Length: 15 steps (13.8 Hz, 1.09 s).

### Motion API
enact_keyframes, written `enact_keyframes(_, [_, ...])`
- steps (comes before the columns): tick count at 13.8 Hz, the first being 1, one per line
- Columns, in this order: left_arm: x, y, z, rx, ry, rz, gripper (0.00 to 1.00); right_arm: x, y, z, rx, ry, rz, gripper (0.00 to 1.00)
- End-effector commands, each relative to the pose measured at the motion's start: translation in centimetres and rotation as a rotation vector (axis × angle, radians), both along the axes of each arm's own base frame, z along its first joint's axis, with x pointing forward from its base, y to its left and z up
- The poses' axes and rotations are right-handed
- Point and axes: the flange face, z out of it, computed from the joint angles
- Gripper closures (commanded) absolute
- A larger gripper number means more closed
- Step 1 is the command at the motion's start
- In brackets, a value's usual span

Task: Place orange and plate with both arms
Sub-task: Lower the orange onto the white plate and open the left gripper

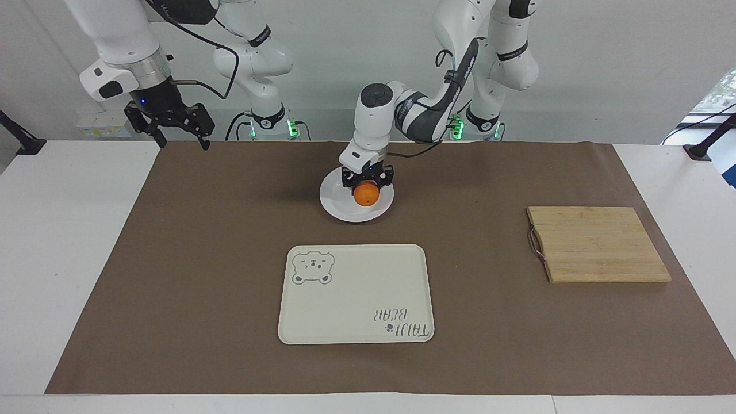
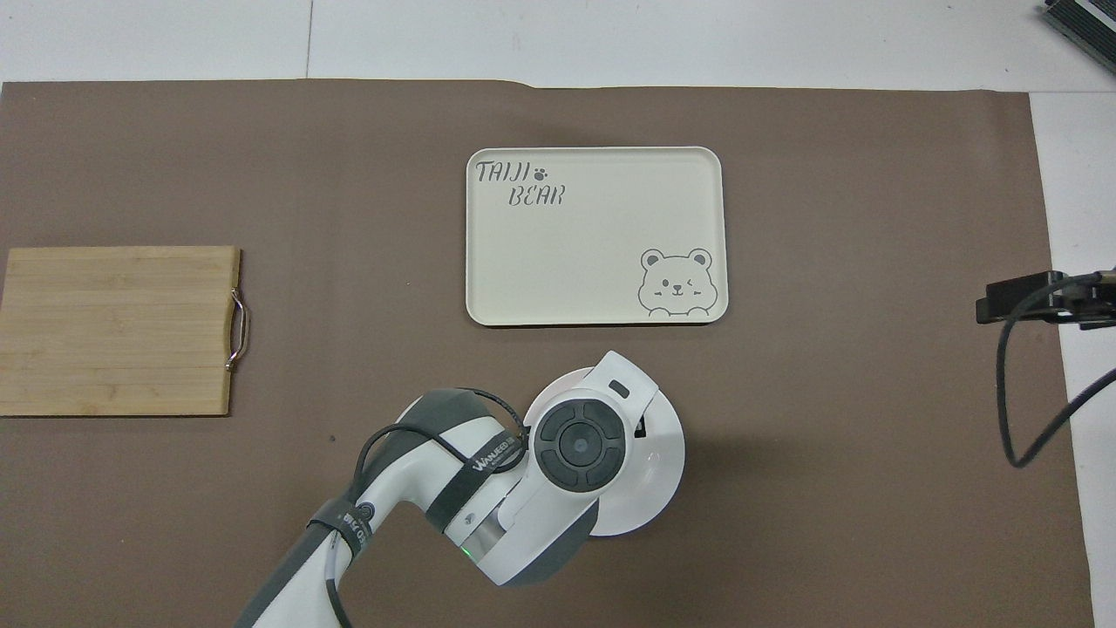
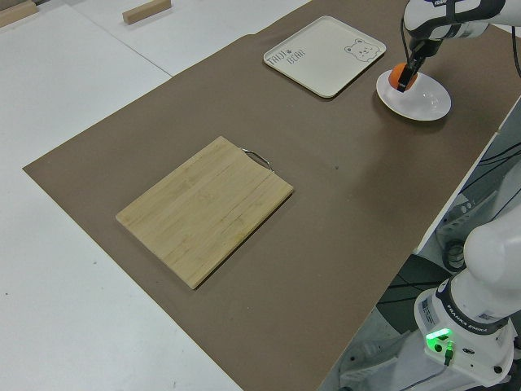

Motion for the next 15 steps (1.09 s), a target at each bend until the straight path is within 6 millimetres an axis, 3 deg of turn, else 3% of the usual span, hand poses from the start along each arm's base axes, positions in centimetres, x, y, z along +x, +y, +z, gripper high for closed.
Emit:
enact_keyframes(1, [-1.8, -1.6, -1.7, -0.035, -0.021, 0.031, 1.00, -0.8, 0.1, 0.0, 0.031, -0.018, -0.006, 0.00])
enact_keyframes(3, [-2.3, -1.7, -3.0, -0.025, -0.012, 0.051, 1.00, -0.9, 0.3, 0.0, 0.084, -0.015, 0.018, 0.00])
enact_keyframes(4, [-2.2, -1.6, -3.1, -0.031, -0.018, 0.052, 0.95, -0.9, 0.4, -0.2, 0.101, -0.012, 0.031, 0.00])
enact_keyframes(5, [-2.2, -1.6, -3.1, -0.034, -0.020, 0.053, 0.39, -1.0, 0.6, -0.5, 0.110, -0.007, 0.038, 0.00])
enact_keyframes(6, [-2.4, -1.7, -3.0, -0.032, -0.017, 0.053, 0.00, -1.1, 0.8, -0.4, 0.122, -0.011, 0.041, 0.00])
enact_keyframes(8, [-2.2, -1.7, -2.2, -0.035, -0.021, 0.047, 0.00, -1.2, 1.1, -0.7, 0.165, -0.006, 0.046, 0.00])
enact_keyframes(10, [-1.0, -0.1, 1.0, -0.030, -0.014, 0.063, 0.00, -1.3, 0.3, -1.8, 0.227, 0.008, 0.059, 0.00])
enact_keyframes(12, [2.5, 2.9, 4.6, -0.018, -0.005, 0.085, 0.00, -1.4, -1.0, -2.7, 0.326, -0.002, 0.106, 0.00])
enact_keyframes(15, [7.1, 7.7, 7.8, -0.010, -0.006, 0.044, 0.00, -2.1, -0.7, -4.7, 0.412, 0.010, 0.154, 0.00])
